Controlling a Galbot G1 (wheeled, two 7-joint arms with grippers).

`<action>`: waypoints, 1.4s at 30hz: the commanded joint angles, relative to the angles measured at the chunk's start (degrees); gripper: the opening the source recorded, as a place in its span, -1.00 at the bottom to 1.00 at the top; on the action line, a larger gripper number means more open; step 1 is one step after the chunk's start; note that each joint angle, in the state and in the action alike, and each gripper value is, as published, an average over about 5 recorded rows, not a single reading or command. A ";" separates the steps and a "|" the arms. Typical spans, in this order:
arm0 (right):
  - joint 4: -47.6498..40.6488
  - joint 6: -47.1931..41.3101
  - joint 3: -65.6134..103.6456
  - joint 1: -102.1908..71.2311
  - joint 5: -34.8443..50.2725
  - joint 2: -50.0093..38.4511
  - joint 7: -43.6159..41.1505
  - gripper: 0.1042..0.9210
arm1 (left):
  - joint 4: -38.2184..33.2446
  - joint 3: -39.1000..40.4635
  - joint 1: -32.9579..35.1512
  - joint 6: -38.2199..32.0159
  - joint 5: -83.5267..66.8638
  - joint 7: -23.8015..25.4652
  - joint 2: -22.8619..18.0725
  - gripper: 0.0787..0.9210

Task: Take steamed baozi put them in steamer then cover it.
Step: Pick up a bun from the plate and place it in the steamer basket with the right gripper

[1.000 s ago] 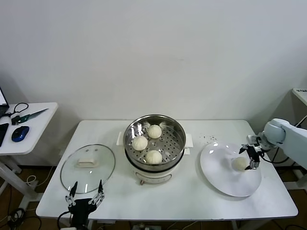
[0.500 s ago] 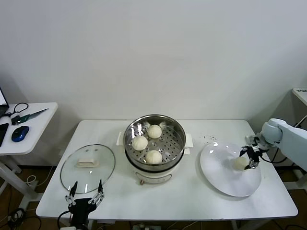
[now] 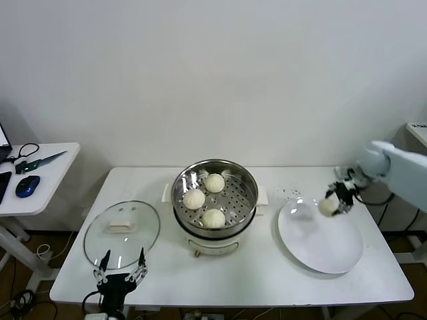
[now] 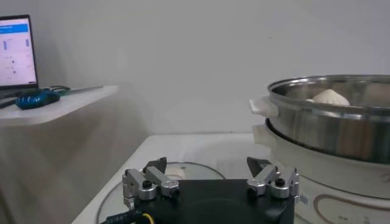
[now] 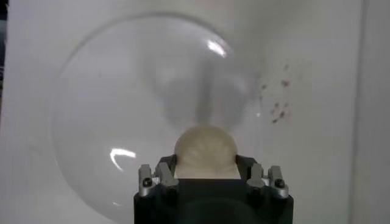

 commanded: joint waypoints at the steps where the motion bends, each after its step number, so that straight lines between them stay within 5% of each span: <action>1: 18.71 -6.75 -20.70 35.95 23.87 10.06 -0.65 0.36 | 0.00 0.01 0.01 0.16 0.05 0.02 0.01 0.77; 11: 23.50 -16.47 -11.57 25.85 33.47 21.11 8.82 0.36 | -1.06 0.53 -0.57 0.54 -0.20 0.10 0.40 0.77; 27: 11.84 -19.61 -6.58 6.18 20.14 25.06 13.41 0.36 | -1.58 -0.20 0.12 0.26 -1.26 0.06 0.98 0.77; 42: 9.41 -19.29 -3.84 1.03 18.04 23.79 14.66 0.36 | -1.17 -0.66 -0.09 0.29 -1.99 -0.01 1.11 0.77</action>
